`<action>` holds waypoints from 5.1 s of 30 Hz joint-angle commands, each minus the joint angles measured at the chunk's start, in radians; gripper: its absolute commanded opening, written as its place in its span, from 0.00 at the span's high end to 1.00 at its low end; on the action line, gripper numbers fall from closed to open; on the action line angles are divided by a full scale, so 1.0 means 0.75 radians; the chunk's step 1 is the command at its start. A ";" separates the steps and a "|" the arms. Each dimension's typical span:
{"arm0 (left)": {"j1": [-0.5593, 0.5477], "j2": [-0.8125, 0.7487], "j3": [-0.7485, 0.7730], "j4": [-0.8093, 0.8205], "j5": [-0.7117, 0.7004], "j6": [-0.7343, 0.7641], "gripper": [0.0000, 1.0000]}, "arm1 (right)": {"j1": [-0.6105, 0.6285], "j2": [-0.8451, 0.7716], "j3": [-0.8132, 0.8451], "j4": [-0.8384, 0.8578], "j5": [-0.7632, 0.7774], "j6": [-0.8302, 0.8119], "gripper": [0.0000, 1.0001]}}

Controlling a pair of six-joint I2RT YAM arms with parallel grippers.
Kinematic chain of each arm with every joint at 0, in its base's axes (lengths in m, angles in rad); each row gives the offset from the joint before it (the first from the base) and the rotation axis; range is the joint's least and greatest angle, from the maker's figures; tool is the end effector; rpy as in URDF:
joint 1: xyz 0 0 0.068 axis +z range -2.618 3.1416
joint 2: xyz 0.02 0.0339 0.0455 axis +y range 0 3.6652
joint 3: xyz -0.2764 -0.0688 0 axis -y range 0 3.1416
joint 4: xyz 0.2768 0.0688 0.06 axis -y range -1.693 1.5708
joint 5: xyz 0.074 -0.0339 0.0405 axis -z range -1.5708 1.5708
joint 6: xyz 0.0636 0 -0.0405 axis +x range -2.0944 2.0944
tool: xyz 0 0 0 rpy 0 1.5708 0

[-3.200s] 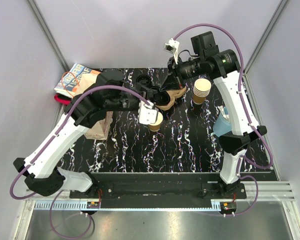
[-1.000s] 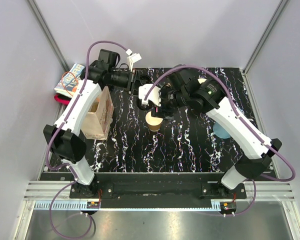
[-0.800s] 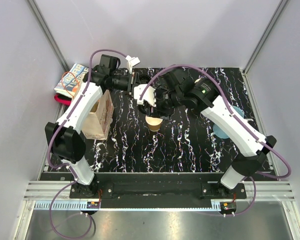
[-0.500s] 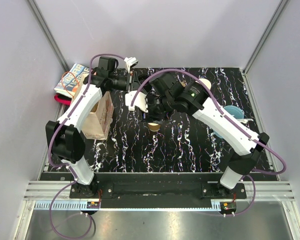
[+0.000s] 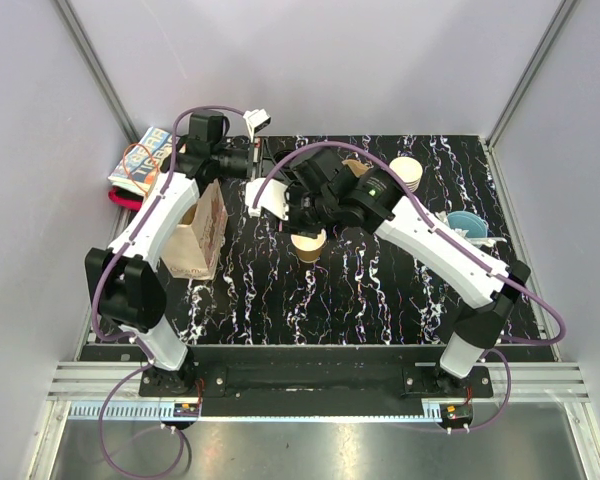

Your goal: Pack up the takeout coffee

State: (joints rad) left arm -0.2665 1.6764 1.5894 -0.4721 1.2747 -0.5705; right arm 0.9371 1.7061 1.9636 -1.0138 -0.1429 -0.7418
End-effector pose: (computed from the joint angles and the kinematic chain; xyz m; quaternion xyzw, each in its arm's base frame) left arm 0.3781 -0.1663 0.3750 0.1786 0.7386 -0.6339 0.1443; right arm 0.2351 0.3352 0.4219 -0.7005 0.5906 0.1038 0.3868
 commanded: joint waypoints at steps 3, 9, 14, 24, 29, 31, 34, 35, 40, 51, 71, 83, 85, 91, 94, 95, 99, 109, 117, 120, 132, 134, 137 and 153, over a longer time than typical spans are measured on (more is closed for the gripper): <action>0.003 -0.069 -0.019 0.087 0.078 -0.049 0.95 | 0.008 0.024 0.026 0.120 0.096 0.034 0.61; 0.001 -0.073 -0.029 0.122 0.092 -0.078 0.95 | 0.008 0.032 0.022 0.143 0.117 0.038 0.71; 0.006 -0.081 -0.029 0.134 0.102 -0.086 0.96 | 0.008 0.026 0.008 0.143 0.109 0.042 0.70; 0.024 -0.088 -0.049 0.192 0.121 -0.131 1.00 | 0.008 -0.021 -0.041 0.155 0.127 0.058 0.62; 0.032 -0.102 -0.078 0.241 0.143 -0.170 1.00 | 0.008 -0.045 -0.078 0.196 0.168 0.060 0.61; 0.038 -0.110 -0.102 0.288 0.157 -0.209 1.00 | 0.010 -0.058 -0.084 0.206 0.172 0.065 0.61; 0.038 -0.112 -0.123 0.353 0.178 -0.266 1.00 | 0.010 -0.060 -0.078 0.229 0.182 0.071 0.61; 0.040 -0.114 -0.135 0.372 0.188 -0.280 1.00 | 0.008 -0.058 -0.072 0.237 0.182 0.071 0.61; 0.040 -0.128 -0.166 0.488 0.219 -0.381 1.00 | 0.017 -0.048 -0.051 0.247 0.184 0.089 0.64; 0.075 -0.137 -0.207 0.599 0.229 -0.481 1.00 | 0.080 -0.064 -0.162 0.353 0.311 0.087 0.64; 0.134 -0.145 -0.199 0.681 0.231 -0.522 0.52 | 0.094 -0.072 -0.117 0.250 0.326 0.056 1.00; 0.226 -0.051 0.311 -0.066 -0.173 0.267 0.01 | 0.076 -0.140 0.102 -0.167 0.223 0.050 1.00; 0.220 -0.055 0.294 -0.068 -0.292 0.341 0.01 | 0.060 -0.148 0.147 -0.231 0.223 0.052 1.00; 0.133 -0.102 0.188 -0.142 -0.598 0.607 0.01 | -0.100 -0.154 0.257 -0.362 0.146 0.034 0.99; 0.069 -0.169 0.104 -0.107 -0.768 0.687 0.01 | -0.147 -0.142 0.243 -0.421 0.111 0.003 1.00; 0.061 -0.186 0.080 -0.077 -0.803 0.681 0.01 | -0.151 -0.138 0.227 -0.426 0.101 -0.001 1.00; 0.061 -0.276 0.022 0.075 -0.981 0.624 0.01 | -0.157 -0.085 0.106 -0.409 0.068 -0.036 1.00; 0.061 -0.425 0.176 0.018 -1.352 0.742 0.01 | -0.212 0.226 0.139 -0.454 -0.053 -0.119 1.00; 0.114 -0.533 0.204 -0.078 -1.503 0.830 0.01 | -0.229 0.508 0.418 -0.603 -0.116 -0.167 1.00; 0.128 -0.558 0.204 -0.090 -1.552 0.840 0.01 | -0.229 0.615 0.557 -0.673 -0.124 -0.173 1.00; 0.167 -0.562 0.231 -0.119 -1.520 0.789 0.01 | -0.225 0.697 0.591 -0.816 -0.002 -0.167 1.00; 0.167 -0.556 0.237 -0.121 -1.516 0.779 0.01 | -0.221 0.679 0.562 -0.814 0.019 -0.158 1.00; 0.167 -0.556 0.235 -0.123 -1.513 0.771 0.01 | -0.215 0.650 0.499 -0.818 0.045 -0.156 1.00; 0.175 -0.564 0.210 -0.121 -1.497 0.765 0.01 | -0.194 0.646 0.470 -0.804 0.074 -0.130 1.00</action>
State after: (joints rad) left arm -0.1406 1.2701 1.7271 -0.5999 0.1474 0.0086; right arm 0.7761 2.2654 2.2807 -1.3338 -0.1120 -0.8482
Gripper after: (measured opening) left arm 0.987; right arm 0.021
